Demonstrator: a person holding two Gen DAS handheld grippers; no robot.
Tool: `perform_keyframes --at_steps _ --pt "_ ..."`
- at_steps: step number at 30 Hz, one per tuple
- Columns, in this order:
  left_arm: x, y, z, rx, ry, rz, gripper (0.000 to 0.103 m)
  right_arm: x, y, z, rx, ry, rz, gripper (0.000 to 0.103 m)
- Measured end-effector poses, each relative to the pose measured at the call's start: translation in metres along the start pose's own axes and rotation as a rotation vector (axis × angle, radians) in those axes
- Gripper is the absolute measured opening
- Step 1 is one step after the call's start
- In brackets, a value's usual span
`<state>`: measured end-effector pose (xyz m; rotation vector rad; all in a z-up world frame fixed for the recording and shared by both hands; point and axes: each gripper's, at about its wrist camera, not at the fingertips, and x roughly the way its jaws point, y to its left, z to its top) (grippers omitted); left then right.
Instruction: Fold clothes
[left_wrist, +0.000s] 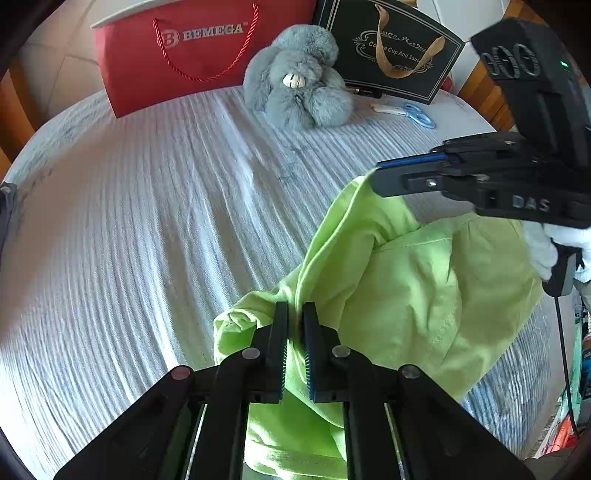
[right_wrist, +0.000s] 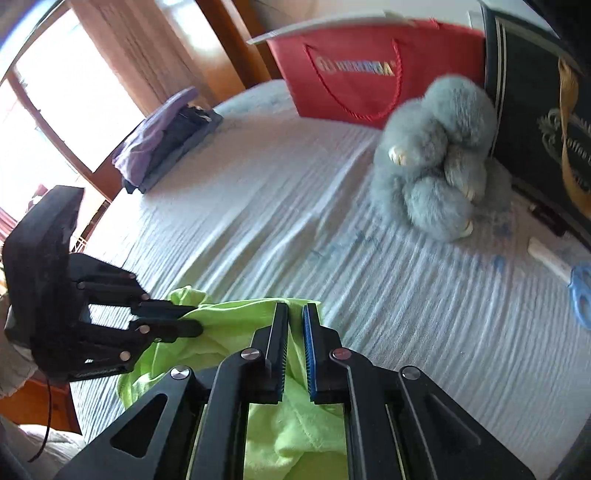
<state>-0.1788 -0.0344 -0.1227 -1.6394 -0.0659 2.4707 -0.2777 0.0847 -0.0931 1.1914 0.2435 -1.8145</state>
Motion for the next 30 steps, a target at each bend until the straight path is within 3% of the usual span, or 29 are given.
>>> perform_keyframes --at_steps 3,6,9,12,14,15,16,18,21,24,30 --pt "-0.013 -0.011 -0.011 0.063 -0.041 0.047 0.006 -0.033 0.028 -0.024 -0.101 -0.020 0.018 0.008" --pt "-0.020 -0.024 -0.030 0.132 -0.045 0.064 0.007 -0.041 0.041 -0.064 -0.114 0.058 -0.005 0.008" --pt "-0.014 -0.028 -0.050 0.159 0.007 0.046 0.018 -0.043 0.028 -0.103 -0.015 0.129 -0.040 0.011" --pt "-0.020 -0.016 -0.058 0.092 0.012 -0.010 0.021 -0.058 0.013 -0.119 0.115 0.079 -0.056 0.011" --pt "-0.031 -0.011 -0.054 0.046 -0.020 -0.025 0.023 -0.071 0.013 -0.116 0.171 0.016 -0.067 0.013" --pt "-0.036 -0.008 -0.052 0.023 -0.036 -0.032 0.023 -0.074 0.016 -0.112 0.189 -0.011 -0.083 0.021" --pt "-0.038 -0.007 -0.048 0.012 -0.053 -0.027 0.026 -0.078 0.019 -0.109 0.207 -0.038 -0.100 0.036" --pt "-0.044 -0.004 -0.040 -0.010 -0.088 -0.016 0.033 -0.082 0.024 -0.101 0.243 -0.084 -0.125 0.052" --pt "-0.038 -0.003 -0.032 -0.035 -0.096 -0.014 0.035 -0.073 0.026 -0.086 0.277 -0.118 -0.147 0.052" --pt "-0.022 -0.007 -0.035 -0.034 -0.065 -0.017 0.035 -0.059 0.025 -0.073 0.320 -0.134 -0.158 0.045" --pt "-0.006 -0.005 -0.047 -0.053 -0.034 -0.017 0.035 -0.024 0.032 -0.053 0.280 -0.083 -0.221 0.044"
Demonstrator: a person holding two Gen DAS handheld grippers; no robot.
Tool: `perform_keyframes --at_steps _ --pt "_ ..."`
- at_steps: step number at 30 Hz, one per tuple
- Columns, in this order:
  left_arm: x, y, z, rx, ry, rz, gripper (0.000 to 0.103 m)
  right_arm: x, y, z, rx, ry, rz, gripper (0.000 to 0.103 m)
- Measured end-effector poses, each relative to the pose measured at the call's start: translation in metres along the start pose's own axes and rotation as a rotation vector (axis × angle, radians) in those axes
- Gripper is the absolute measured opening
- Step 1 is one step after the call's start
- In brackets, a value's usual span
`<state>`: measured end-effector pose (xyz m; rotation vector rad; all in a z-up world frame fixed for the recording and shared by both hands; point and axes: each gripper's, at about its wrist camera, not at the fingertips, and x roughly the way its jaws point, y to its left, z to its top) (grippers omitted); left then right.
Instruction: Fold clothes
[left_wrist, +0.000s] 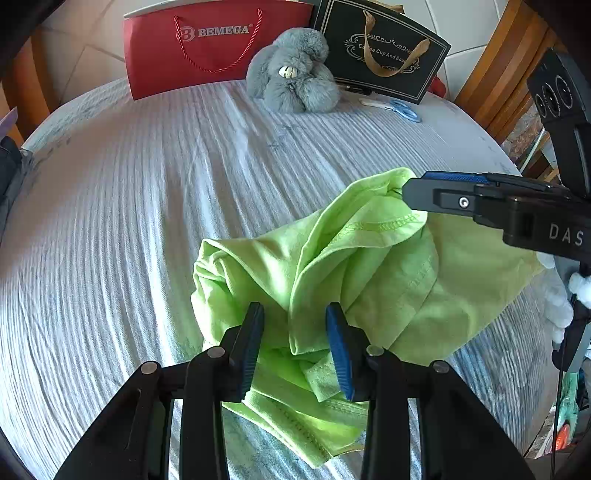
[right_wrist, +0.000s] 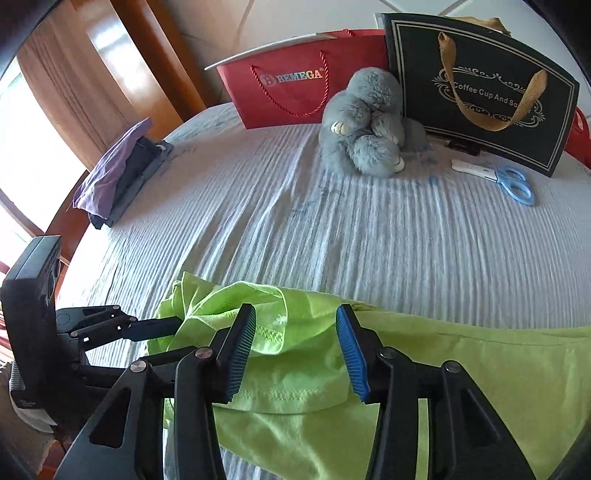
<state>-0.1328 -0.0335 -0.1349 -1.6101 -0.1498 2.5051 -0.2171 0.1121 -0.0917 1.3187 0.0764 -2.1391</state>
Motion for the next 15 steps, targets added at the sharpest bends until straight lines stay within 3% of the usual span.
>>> perform_keyframes --at_steps 1,3,4,9,15 --pt "0.001 0.000 -0.001 0.000 0.002 0.004 0.034 0.007 0.003 0.000 -0.021 0.011 -0.021 0.030" --pt "0.004 0.000 -0.002 -0.001 0.008 0.020 0.020 0.017 0.005 -0.003 -0.063 0.031 -0.103 0.006" --pt "0.005 0.001 -0.002 -0.002 0.011 0.029 0.013 0.013 0.002 -0.006 -0.051 0.014 -0.118 0.005" --pt "0.003 0.000 -0.005 -0.015 -0.002 0.029 0.012 -0.019 -0.017 -0.030 0.047 -0.044 -0.171 0.005" --pt "0.004 -0.001 -0.006 -0.036 0.003 0.035 0.016 0.001 -0.027 -0.069 0.109 0.084 -0.134 0.006"
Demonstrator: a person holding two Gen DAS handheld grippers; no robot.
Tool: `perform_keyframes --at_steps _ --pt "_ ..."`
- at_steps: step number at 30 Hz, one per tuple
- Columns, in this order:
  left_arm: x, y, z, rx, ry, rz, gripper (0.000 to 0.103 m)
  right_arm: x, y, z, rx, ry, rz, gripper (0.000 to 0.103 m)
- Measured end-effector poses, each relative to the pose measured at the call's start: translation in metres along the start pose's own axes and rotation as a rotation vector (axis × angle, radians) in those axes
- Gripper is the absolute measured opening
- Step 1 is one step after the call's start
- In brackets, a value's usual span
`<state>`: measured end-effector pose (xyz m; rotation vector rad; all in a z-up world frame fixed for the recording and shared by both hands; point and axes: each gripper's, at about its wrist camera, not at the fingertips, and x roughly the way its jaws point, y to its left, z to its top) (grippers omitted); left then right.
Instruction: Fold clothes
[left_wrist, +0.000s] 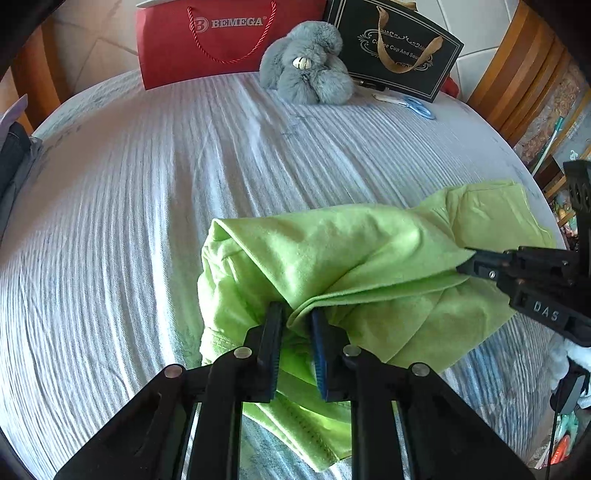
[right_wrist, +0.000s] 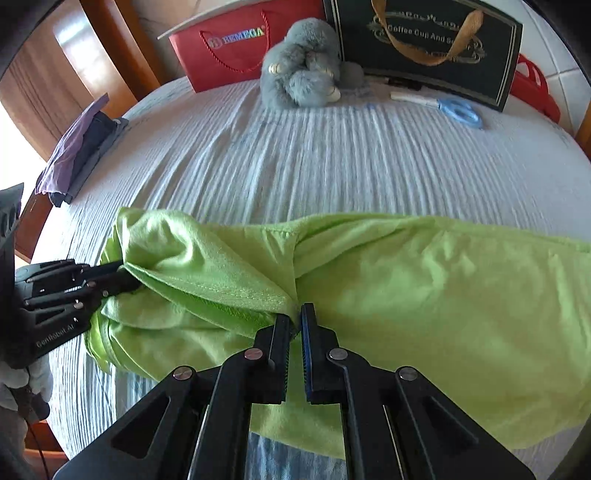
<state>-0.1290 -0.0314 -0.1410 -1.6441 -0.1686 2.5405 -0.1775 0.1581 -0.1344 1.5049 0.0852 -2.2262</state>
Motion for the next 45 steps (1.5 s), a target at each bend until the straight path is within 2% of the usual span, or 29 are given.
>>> perform_keyframes --at_steps 2,4,6,9,11,14,16,18,20,22,23,24,25,27,29,30,33,35,38,40,41,45 --pt "-0.005 0.002 -0.001 -0.009 0.013 -0.016 0.016 -0.006 -0.002 -0.003 -0.001 -0.015 0.004 0.012" --pt "-0.015 0.004 -0.001 -0.013 0.018 -0.041 0.018 -0.015 -0.005 -0.006 0.000 -0.004 0.009 0.029" --pt "-0.032 0.006 0.000 -0.019 -0.003 -0.067 0.022 -0.029 -0.012 -0.008 0.014 -0.010 0.026 0.030" --pt "-0.056 0.007 0.008 -0.042 -0.065 -0.090 0.034 -0.052 -0.023 -0.010 0.049 -0.037 0.071 0.031" --pt "-0.065 0.006 0.019 -0.061 -0.114 -0.089 0.035 -0.064 -0.022 0.000 0.051 -0.093 0.118 0.031" --pt "-0.052 -0.003 0.039 -0.087 -0.137 -0.067 0.035 -0.067 -0.005 0.026 0.020 -0.170 0.187 0.031" --pt "-0.035 -0.009 0.048 -0.098 -0.116 -0.074 0.035 -0.052 0.009 0.043 0.015 -0.159 0.217 0.031" --pt "-0.016 -0.012 0.047 -0.106 -0.066 -0.042 0.035 -0.031 0.022 0.058 0.017 -0.132 0.229 0.031" --pt "0.002 -0.012 0.042 -0.111 -0.010 -0.014 0.035 -0.005 0.028 0.059 0.021 -0.060 0.228 0.031" --pt "0.013 -0.007 0.032 -0.089 0.024 0.064 0.033 0.009 0.023 0.051 -0.005 -0.024 0.174 0.027" --pt "0.012 -0.005 0.027 -0.056 -0.006 0.086 0.028 0.016 0.020 0.047 -0.019 -0.007 0.146 0.025" --pt "0.011 -0.002 0.025 -0.043 -0.009 0.097 0.027 0.023 0.017 0.042 -0.032 0.011 0.118 0.004" --pt "0.010 0.000 0.024 -0.030 -0.012 0.108 0.025 0.023 0.008 0.042 -0.011 0.010 0.105 0.000" --pt "0.008 0.002 0.024 -0.031 -0.001 0.110 0.025 0.019 -0.006 0.043 0.046 0.014 0.125 0.000" --pt "-0.007 -0.001 0.023 -0.056 -0.019 0.089 0.025 0.006 -0.003 0.045 0.024 -0.019 0.071 0.000" --pt "-0.014 -0.002 0.022 -0.069 -0.028 0.079 0.025 -0.004 -0.002 0.044 0.021 -0.048 0.109 0.003" --pt "-0.028 -0.017 0.020 -0.023 -0.065 0.047 0.027 -0.021 0.013 0.041 -0.028 -0.093 0.194 0.003" --pt "-0.027 -0.027 0.021 0.002 -0.074 0.042 0.027 -0.015 0.022 0.040 -0.058 -0.081 0.199 0.003" --pt "-0.008 -0.029 0.015 0.005 -0.011 0.060 0.027 0.002 0.025 0.037 -0.061 -0.036 0.196 0.004" --pt "0.002 -0.028 0.006 0.012 0.041 0.078 0.027 0.012 0.021 0.029 -0.071 0.016 0.154 0.003" --pt "0.001 -0.029 0.002 0.028 0.037 0.084 0.028 0.016 0.018 0.024 -0.074 0.041 0.134 0.001" --pt "-0.007 -0.028 -0.005 0.037 0.040 0.095 0.030 0.003 -0.002 0.016 -0.028 0.027 0.120 0.001"
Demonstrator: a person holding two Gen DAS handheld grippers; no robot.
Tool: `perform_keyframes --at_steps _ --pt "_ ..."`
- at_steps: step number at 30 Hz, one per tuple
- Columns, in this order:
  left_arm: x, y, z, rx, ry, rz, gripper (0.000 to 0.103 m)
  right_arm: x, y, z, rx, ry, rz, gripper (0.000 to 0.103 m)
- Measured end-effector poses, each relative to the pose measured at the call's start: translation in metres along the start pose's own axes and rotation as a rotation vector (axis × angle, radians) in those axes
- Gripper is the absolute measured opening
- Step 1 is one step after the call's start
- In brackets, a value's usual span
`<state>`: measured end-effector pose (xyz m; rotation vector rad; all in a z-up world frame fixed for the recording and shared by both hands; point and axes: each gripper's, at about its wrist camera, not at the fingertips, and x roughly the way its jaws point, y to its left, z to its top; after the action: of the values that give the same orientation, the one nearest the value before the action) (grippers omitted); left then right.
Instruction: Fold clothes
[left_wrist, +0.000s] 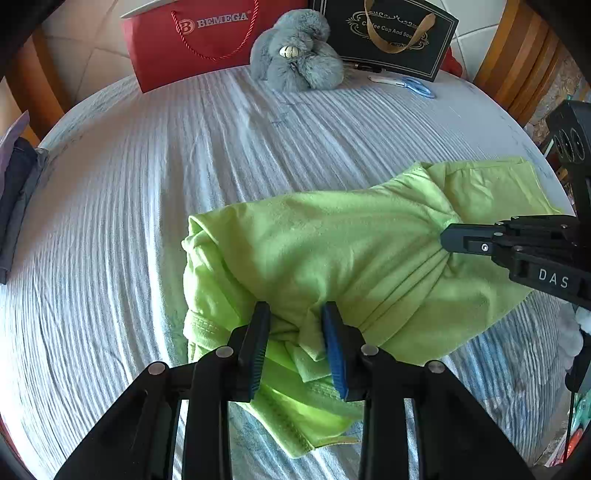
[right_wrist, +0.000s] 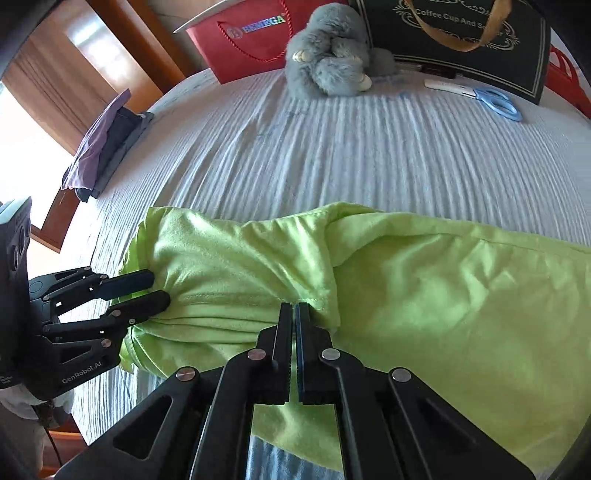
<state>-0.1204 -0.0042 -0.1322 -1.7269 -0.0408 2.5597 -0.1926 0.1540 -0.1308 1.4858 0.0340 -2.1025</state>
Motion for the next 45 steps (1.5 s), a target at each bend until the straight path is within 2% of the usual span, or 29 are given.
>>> perform_keyframes --at_steps 1,3,4,5,7,9,10,13,17,19,21,23,24,25,26,27,28,29,30,31,32,34,37,38,42,45 --pt "-0.007 0.000 -0.001 -0.007 -0.015 0.008 0.032 -0.004 -0.003 -0.002 0.007 0.000 -0.012 0.005" --pt "-0.023 -0.002 -0.007 -0.007 -0.063 -0.001 0.041 -0.020 -0.008 -0.011 0.017 -0.034 -0.002 0.008" --pt "-0.027 -0.003 -0.011 -0.008 -0.072 -0.015 0.056 -0.026 -0.011 -0.018 0.026 -0.043 -0.007 0.012" --pt "-0.032 -0.004 -0.016 -0.009 -0.082 -0.029 0.062 -0.032 -0.014 -0.024 0.034 -0.053 -0.012 0.015" --pt "-0.028 -0.005 -0.026 0.005 -0.054 -0.022 0.062 -0.037 -0.025 -0.037 0.054 -0.051 -0.045 0.018" --pt "-0.012 -0.002 -0.035 0.015 0.009 0.022 0.062 -0.039 -0.044 -0.052 0.094 -0.021 -0.092 0.018" --pt "-0.004 0.002 -0.040 0.014 0.037 0.040 0.064 -0.042 -0.053 -0.059 0.100 -0.027 -0.099 0.015" --pt "-0.009 0.009 -0.042 -0.014 0.007 0.013 0.066 -0.063 -0.080 -0.076 0.151 -0.034 -0.162 0.016" --pt "-0.035 0.005 -0.035 -0.060 -0.067 -0.020 0.066 -0.126 -0.135 -0.098 0.290 -0.166 -0.204 0.019" --pt "-0.041 -0.002 -0.028 -0.088 -0.099 -0.013 0.066 -0.156 -0.168 -0.106 0.337 -0.208 -0.255 0.021" --pt "-0.036 -0.012 -0.021 -0.112 -0.107 0.008 0.066 -0.175 -0.195 -0.111 0.361 -0.214 -0.297 0.022" --pt "-0.025 -0.025 -0.014 -0.134 -0.105 0.033 0.066 -0.182 -0.219 -0.117 0.355 -0.191 -0.295 0.040" --pt "-0.020 -0.032 -0.011 -0.145 -0.104 0.046 0.066 -0.185 -0.231 -0.120 0.352 -0.180 -0.294 0.061" --pt "-0.014 -0.034 -0.008 -0.169 -0.099 0.069 0.066 -0.184 -0.239 -0.122 0.325 -0.164 -0.281 0.066" --pt "-0.008 -0.036 -0.006 -0.193 -0.093 0.092 0.066 -0.179 -0.245 -0.122 0.282 -0.146 -0.260 0.065" --pt "-0.004 -0.039 -0.003 -0.225 -0.083 0.119 0.066 -0.172 -0.250 -0.120 0.222 -0.119 -0.244 0.056" --pt "0.000 -0.039 -0.003 -0.258 -0.071 0.150 0.066 -0.165 -0.255 -0.118 0.161 -0.091 -0.229 0.038" --pt "0.004 -0.039 -0.003 -0.291 -0.059 0.182 0.066 -0.155 -0.262 -0.117 0.098 -0.038 -0.261 0.033" --pt "0.007 -0.039 -0.003 -0.323 -0.048 0.213 0.066 -0.147 -0.270 -0.117 0.046 0.015 -0.296 0.032" --pt "0.006 -0.043 -0.002 -0.349 -0.037 0.244 0.066 -0.145 -0.280 -0.118 0.009 0.051 -0.291 0.033" --pt "0.004 -0.046 -0.001 -0.374 -0.026 0.276 0.066 -0.150 -0.288 -0.119 -0.012 0.038 -0.262 0.031" --pt "-0.004 -0.056 0.000 -0.424 -0.010 0.325 0.066 -0.163 -0.302 -0.119 -0.043 0.058 -0.290 0.032" --pt "-0.028 -0.092 -0.001 -0.457 -0.056 0.273 0.066 -0.188 -0.310 -0.105 -0.086 -0.006 -0.143 0.032" --pt "-0.034 -0.106 0.000 -0.458 -0.069 0.256 0.069 -0.195 -0.311 -0.098 -0.106 -0.030 -0.103 0.032" --pt "-0.032 -0.164 0.008 -0.504 -0.115 0.172 0.075 -0.201 -0.306 -0.071 -0.146 -0.090 0.006 0.032" --pt "-0.023 -0.215 0.020 -0.525 -0.124 0.174 0.076 -0.191 -0.302 -0.054 -0.217 -0.098 0.052 0.032"
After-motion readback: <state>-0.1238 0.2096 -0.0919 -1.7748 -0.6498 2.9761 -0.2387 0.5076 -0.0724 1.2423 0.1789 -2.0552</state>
